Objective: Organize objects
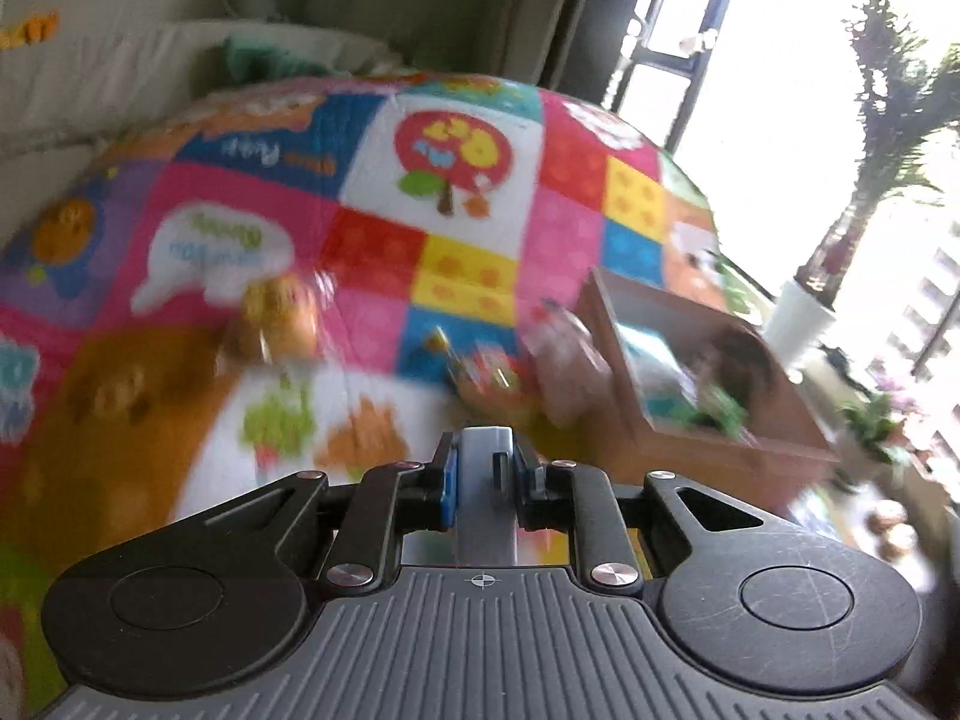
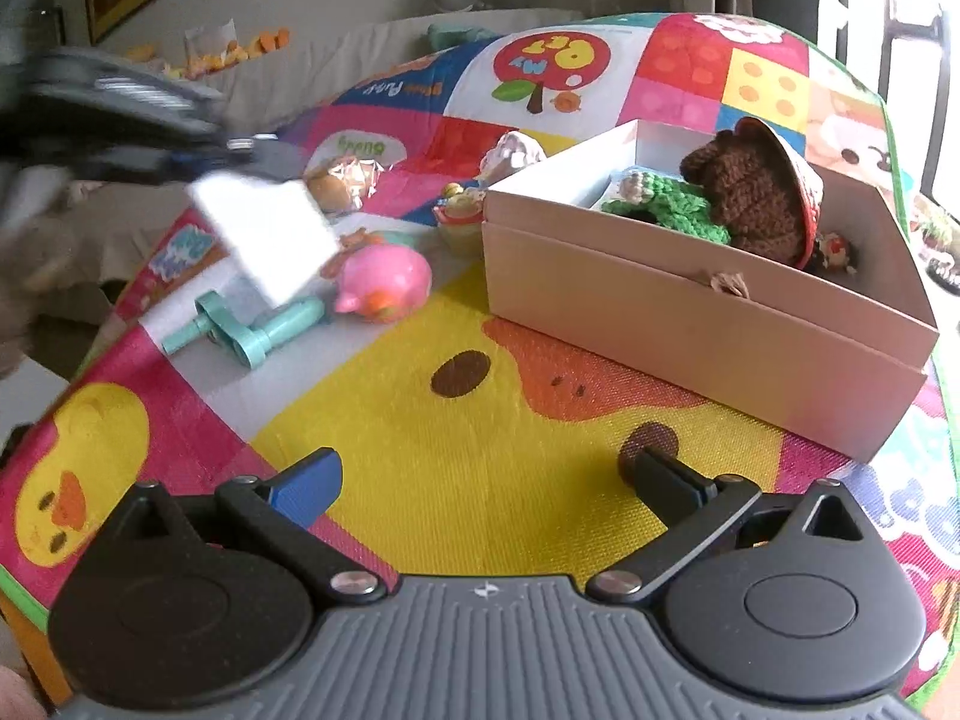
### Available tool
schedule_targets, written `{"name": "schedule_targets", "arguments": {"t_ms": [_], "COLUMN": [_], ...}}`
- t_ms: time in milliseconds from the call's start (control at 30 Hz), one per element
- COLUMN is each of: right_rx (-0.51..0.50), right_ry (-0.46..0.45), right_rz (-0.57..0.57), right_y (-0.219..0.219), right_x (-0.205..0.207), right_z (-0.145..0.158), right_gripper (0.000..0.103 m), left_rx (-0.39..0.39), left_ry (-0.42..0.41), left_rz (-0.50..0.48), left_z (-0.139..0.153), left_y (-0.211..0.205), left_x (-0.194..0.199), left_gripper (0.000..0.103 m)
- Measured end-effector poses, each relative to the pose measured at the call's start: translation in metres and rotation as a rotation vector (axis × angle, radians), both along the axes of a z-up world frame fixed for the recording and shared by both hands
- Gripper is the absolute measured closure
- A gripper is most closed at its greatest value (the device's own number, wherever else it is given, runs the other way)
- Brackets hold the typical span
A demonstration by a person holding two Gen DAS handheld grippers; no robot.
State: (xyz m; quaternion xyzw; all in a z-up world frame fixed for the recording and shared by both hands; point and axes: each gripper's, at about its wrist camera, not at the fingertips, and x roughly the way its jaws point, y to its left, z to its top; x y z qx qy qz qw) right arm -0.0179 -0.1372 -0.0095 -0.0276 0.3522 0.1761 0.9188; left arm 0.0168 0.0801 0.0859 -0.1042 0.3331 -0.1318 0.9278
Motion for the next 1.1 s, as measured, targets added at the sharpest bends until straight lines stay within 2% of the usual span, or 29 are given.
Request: {"name": "schedule_targets", "arguments": {"t_ms": [133,233,300,367,500,733,800,933,1000,1100], "right_rx": [-0.028,-0.045,-0.045,-0.032,0.004,0.022,0.037,0.116,0.174,0.258], "right_ry": [-0.002,-0.003,-0.004,-0.005,-0.005,-0.005,-0.006,-0.012,-0.006,0.000], "right_rz": [-0.001,-0.002,-0.002,-0.004,-0.012,-0.014,-0.022,-0.088,-0.123,-0.170], "right_y": [0.004,0.007,0.007,0.004,-0.001,-0.004,-0.006,-0.021,-0.032,-0.047], "right_x": [0.000,0.000,0.000,0.000,0.000,0.000,0.000,0.001,0.002,0.004], "right_z": [0.000,-0.001,-0.001,-0.001,0.000,0.000,0.000,0.002,0.003,0.002], "right_gripper": [0.000,0.000,0.000,0.000,0.000,0.000,0.000,0.000,0.000,0.000], "left_rx": [0.014,0.017,0.035,0.039,-0.025,-0.130,-0.158,-0.169,-0.195,-0.201], "left_ry": [0.057,0.091,0.094,0.082,0.074,0.072,0.046,-0.012,-0.050,-0.107], "left_rz": [-0.118,-0.131,-0.088,-0.018,0.136,0.266,0.221,-0.044,-0.137,-0.156], "left_z": [-0.018,-0.034,-0.042,-0.045,-0.046,-0.042,-0.036,-0.018,-0.008,0.005], "left_y": [-0.009,-0.008,-0.004,0.005,0.029,0.061,0.054,0.005,-0.014,-0.025], "left_x": [-0.042,-0.054,-0.056,-0.056,-0.060,-0.074,-0.073,-0.062,-0.061,-0.062], "left_gripper": [0.082,0.082,0.074,0.071,0.074,0.074,0.075,0.073,0.073,0.073]}}
